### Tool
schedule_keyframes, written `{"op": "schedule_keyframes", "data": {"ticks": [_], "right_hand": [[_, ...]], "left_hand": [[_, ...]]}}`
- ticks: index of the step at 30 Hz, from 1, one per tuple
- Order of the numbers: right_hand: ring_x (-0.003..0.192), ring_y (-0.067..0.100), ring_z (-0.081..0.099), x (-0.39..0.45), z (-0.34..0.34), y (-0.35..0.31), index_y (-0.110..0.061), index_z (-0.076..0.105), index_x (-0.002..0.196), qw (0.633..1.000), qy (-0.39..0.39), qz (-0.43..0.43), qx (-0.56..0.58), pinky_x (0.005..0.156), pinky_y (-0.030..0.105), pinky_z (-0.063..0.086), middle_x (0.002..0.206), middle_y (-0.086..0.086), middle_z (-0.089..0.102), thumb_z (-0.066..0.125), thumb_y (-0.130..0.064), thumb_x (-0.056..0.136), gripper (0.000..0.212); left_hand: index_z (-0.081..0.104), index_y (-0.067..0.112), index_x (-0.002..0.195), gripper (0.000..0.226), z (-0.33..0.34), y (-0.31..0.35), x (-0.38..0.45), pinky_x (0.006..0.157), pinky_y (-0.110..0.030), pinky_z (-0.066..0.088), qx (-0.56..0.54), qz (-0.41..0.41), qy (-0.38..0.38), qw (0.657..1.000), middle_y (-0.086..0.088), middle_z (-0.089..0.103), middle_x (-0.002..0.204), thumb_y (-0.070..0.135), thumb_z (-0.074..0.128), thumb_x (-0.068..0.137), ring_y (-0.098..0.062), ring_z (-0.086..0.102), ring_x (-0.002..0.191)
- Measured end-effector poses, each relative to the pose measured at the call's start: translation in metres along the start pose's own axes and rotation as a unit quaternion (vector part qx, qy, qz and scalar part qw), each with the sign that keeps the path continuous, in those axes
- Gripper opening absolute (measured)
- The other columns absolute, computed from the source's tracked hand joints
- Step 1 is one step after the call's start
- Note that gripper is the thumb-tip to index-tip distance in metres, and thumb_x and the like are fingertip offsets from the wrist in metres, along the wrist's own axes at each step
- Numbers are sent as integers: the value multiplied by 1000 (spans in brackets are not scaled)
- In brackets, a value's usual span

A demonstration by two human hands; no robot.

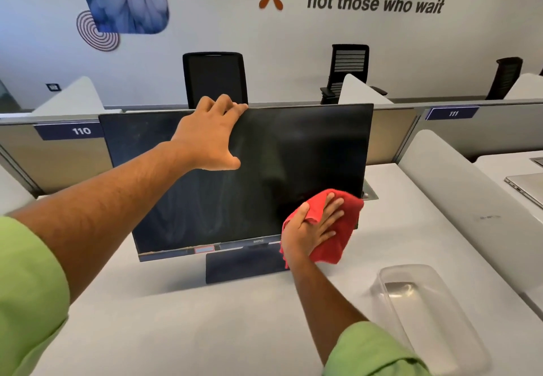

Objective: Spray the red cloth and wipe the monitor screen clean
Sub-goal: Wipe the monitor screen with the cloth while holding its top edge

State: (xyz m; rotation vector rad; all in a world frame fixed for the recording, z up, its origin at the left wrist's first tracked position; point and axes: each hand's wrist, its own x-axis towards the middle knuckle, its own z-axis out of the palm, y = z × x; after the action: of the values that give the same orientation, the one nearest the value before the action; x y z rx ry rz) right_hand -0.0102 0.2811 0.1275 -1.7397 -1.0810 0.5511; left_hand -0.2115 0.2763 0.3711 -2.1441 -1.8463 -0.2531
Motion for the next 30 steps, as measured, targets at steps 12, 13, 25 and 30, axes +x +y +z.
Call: {"op": "schedule_keyframes", "data": {"ticks": [12,13,25,30], "right_hand": [[165,15,-5,-103,9,-13,-35,-17,162,984,-173,-6,46,132,42,-2,179,-5,-1,32,-42,108,73],[163,10,-6,-107,6,-14,-34,-11,166,978,-201,-12,58,132,40,-3,178,-7,-1,34,-38,113,69],[102,36,76,-68,-92,-63,-10,77,122,778,-421,255,390,91,47,60,119,18,78,57,-46,95,49],[85,29,79,-43,-113,-96,-5,86,91,754,-433,217,444,76,38,65,99,18,80,65,-33,80,37]], "left_hand": [[23,28,158,108,-1,0,3,70,-35,44,2,6,-1,1000,5,34,142,55,74,67,-24,35,127],[22,28,159,107,-1,-1,2,72,-35,45,-2,7,-3,1000,5,34,144,55,73,69,-24,34,128],[44,21,151,66,44,22,-99,120,-23,29,-390,-77,135,908,8,40,154,34,70,92,-6,36,144],[54,20,141,68,69,36,-152,116,-45,44,-678,-218,-6,701,3,65,135,62,64,88,-6,59,126]]}}
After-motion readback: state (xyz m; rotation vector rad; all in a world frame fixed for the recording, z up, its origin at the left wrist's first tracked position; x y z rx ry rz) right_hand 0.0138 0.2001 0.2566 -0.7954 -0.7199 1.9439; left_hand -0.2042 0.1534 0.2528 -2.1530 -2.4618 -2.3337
